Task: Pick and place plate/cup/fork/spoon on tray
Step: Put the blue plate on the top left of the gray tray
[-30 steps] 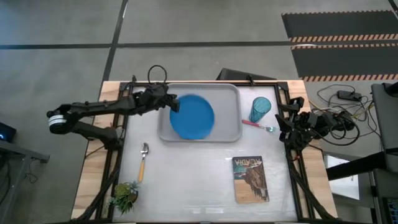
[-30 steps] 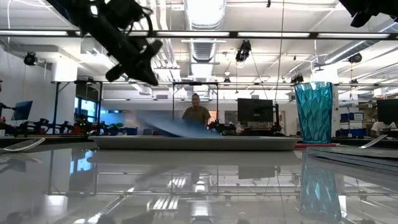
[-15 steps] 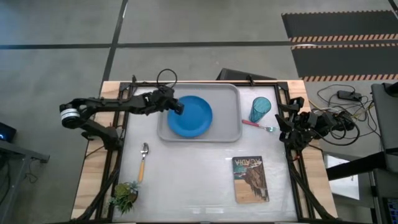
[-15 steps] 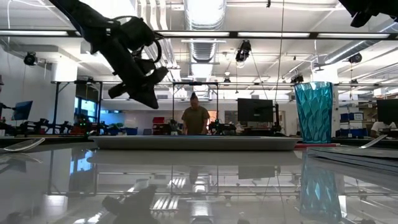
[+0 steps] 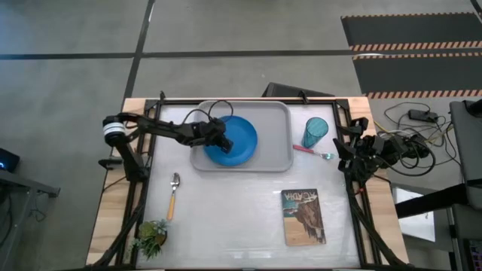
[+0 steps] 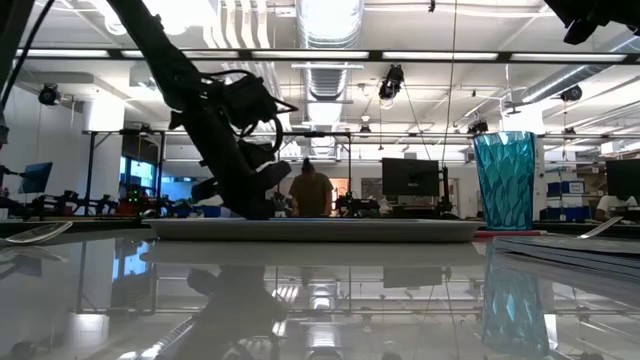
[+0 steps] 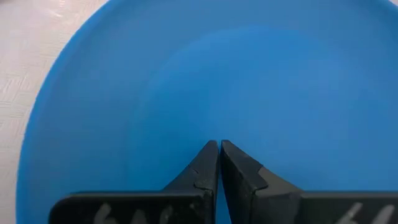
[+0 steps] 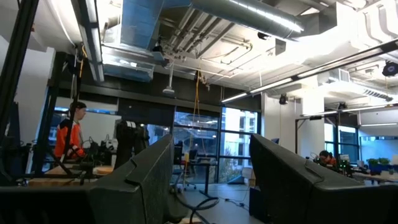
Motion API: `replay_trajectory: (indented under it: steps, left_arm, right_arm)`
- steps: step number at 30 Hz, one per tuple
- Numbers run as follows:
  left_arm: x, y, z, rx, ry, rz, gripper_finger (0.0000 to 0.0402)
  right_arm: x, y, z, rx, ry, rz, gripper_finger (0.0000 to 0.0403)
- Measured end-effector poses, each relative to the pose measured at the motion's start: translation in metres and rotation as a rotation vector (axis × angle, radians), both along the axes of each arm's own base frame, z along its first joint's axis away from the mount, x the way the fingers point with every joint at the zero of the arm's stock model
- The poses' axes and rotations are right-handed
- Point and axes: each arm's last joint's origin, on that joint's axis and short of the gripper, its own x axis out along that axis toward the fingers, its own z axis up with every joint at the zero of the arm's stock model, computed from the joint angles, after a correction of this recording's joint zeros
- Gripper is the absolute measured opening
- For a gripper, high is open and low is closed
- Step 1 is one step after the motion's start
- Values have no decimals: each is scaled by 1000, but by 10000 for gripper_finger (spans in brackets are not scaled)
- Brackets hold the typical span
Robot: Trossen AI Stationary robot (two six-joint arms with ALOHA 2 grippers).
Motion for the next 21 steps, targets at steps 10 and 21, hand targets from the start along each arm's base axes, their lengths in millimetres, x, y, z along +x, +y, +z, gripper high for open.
replay_trajectory:
  steps: [10,21]
  left_arm:
    - [-11,9,-2,106,112,120,0]
    - [-12,13,10,155,99,153,0]
  right_arm:
    - [0,0,0,0,0,0,201]
    - [0,0,0,35,-6,16,201]
